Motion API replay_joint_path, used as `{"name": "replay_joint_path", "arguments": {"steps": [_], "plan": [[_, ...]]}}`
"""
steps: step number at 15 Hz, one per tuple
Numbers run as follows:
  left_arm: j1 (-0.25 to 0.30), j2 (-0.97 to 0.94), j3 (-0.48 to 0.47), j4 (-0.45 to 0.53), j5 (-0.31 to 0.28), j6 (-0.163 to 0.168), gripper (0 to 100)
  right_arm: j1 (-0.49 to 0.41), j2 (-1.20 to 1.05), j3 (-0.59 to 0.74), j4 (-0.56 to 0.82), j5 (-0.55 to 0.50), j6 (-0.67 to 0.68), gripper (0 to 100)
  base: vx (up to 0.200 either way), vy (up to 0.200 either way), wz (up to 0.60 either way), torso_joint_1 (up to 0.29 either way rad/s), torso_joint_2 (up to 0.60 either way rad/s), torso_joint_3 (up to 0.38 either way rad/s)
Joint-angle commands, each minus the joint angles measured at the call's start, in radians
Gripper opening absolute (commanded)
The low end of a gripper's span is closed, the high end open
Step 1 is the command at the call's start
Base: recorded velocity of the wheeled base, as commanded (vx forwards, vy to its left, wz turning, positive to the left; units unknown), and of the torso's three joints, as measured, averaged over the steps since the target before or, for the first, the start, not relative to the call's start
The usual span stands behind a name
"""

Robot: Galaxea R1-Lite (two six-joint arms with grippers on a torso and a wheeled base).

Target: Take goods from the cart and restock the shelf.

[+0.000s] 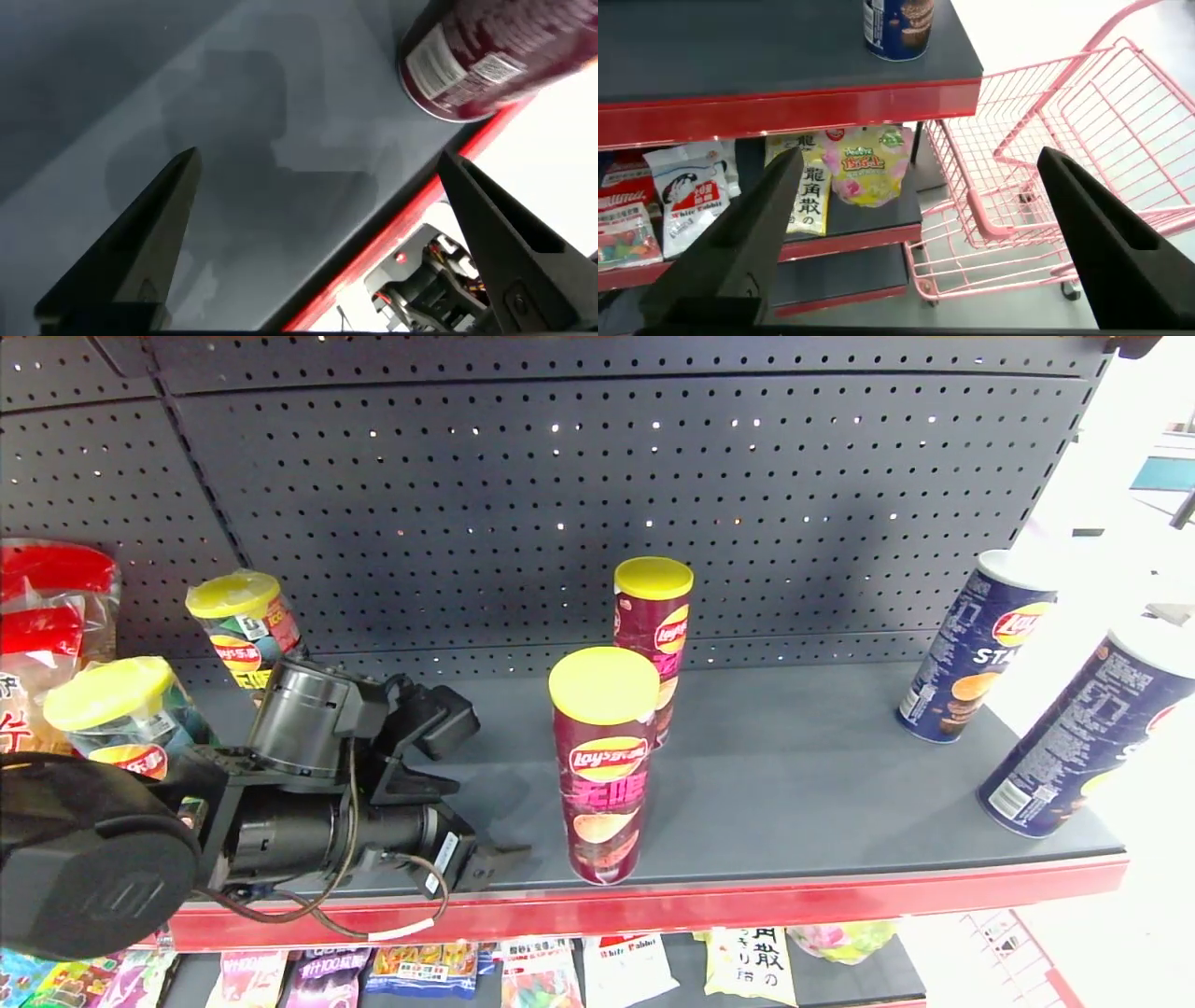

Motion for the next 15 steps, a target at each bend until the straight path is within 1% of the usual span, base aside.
{"name": "replay_joint_path", "arguments": {"steps": [1, 2, 5, 6, 9, 13, 15], "plan": [[0.000, 0.028, -0.026, -0.001, 0.007, 0.000, 100, -0.007, -0.059, 0.037, -0.001, 0.002, -0.016, 100, 0.000, 0.000, 0.00, 0.000, 0.00, 0.000], [-0.003, 0.046, -0.047, -0.001, 0.007, 0.000, 100, -0.007, -0.094, 0.055, -0.001, 0.002, -0.028, 100, 0.000, 0.000, 0.00, 0.000, 0.00, 0.000], [-0.012, 0.069, -0.072, 0.001, 0.007, 0.000, 100, -0.011, -0.135, 0.080, -0.001, 0.002, -0.031, 100, 0.000, 0.000, 0.00, 0.000, 0.00, 0.000], [-0.023, 0.074, -0.076, 0.001, 0.007, 0.000, 100, -0.011, -0.139, 0.080, -0.001, 0.002, -0.031, 100, 0.000, 0.000, 0.00, 0.000, 0.00, 0.000], [-0.027, 0.092, -0.095, 0.001, 0.007, 0.000, 100, -0.007, -0.139, 0.081, -0.001, 0.003, -0.030, 100, 0.000, 0.000, 0.00, 0.000, 0.00, 0.000], [-0.050, 0.121, -0.133, 0.002, 0.007, -0.002, 100, -0.007, -0.140, 0.081, -0.001, 0.003, -0.028, 100, 0.000, 0.000, 0.00, 0.000, 0.00, 0.000], [-0.054, 0.137, -0.154, 0.002, 0.007, -0.002, 100, -0.007, -0.140, 0.081, -0.001, 0.003, -0.028, 100, 0.000, 0.000, 0.00, 0.000, 0.00, 0.000]]}}
